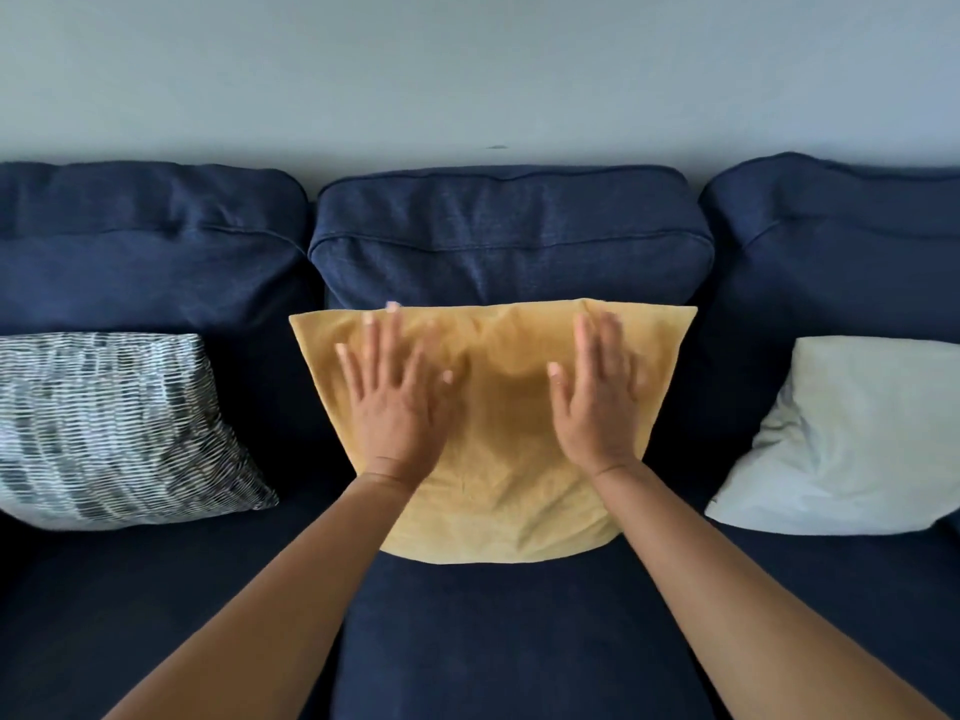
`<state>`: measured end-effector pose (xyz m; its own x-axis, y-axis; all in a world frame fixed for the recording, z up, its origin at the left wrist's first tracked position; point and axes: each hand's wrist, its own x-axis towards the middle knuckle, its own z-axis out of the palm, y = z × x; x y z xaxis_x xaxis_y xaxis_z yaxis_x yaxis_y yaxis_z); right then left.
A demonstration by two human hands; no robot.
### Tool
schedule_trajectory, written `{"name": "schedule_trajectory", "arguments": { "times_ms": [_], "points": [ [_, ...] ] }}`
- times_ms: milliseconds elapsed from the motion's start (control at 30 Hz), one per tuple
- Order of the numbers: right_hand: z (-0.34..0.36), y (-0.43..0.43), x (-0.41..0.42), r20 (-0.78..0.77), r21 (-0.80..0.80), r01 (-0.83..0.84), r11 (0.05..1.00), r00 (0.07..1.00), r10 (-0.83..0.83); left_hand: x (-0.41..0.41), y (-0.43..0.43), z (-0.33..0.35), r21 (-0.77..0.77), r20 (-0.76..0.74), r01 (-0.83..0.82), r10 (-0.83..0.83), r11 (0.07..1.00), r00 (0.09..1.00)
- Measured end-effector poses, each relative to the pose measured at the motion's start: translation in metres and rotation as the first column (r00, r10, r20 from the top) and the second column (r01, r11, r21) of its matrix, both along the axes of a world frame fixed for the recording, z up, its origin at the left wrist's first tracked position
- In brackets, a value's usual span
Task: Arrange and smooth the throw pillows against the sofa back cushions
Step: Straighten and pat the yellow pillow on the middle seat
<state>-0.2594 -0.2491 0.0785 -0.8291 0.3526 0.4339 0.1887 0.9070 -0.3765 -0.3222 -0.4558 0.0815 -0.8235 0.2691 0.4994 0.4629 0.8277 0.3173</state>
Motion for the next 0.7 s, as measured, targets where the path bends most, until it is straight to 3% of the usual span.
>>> {"name": "schedule_trajectory", "arguments": {
  "times_ms": [100,233,367,467,533,600,700],
  "points": [
    [-0.017,-0.025,-0.015,0.22,0.174,-0.221,0.96,0.959,0.181,-0.005,0.008,-0.02,-0.229,0.103,0.114,-0.093,0.967,0.99],
    [-0.035,0.011,-0.033,0.38,0.232,-0.166,0.958,0.923,0.068,-0.043,-0.018,-0.036,-0.417,0.229,0.042,0.06,0.908,0.972],
    [-0.039,0.075,-0.028,0.42,0.185,0.114,0.976,0.889,-0.183,-0.073,-0.042,-0.029,-0.38,0.25,-0.037,0.141,0.924,0.958],
    [-0.028,0.076,-0.021,0.303,0.119,0.22,0.968,0.921,-0.246,-0.065,-0.036,-0.021,-0.225,0.129,-0.011,0.041,0.974,0.991],
    [-0.021,0.046,-0.02,0.174,0.161,0.099,0.982,0.976,-0.127,-0.041,-0.019,-0.023,-0.138,0.01,0.099,-0.099,0.985,0.995],
    [-0.024,0.002,-0.019,0.121,0.226,-0.088,0.97,0.991,0.062,-0.011,-0.002,-0.036,-0.119,-0.016,0.2,-0.204,0.972,0.979],
    [-0.049,-0.036,-0.011,0.234,0.331,-0.296,0.896,0.945,0.226,0.006,-0.002,-0.064,-0.173,0.076,0.211,-0.201,0.962,0.977]
  ]
}}
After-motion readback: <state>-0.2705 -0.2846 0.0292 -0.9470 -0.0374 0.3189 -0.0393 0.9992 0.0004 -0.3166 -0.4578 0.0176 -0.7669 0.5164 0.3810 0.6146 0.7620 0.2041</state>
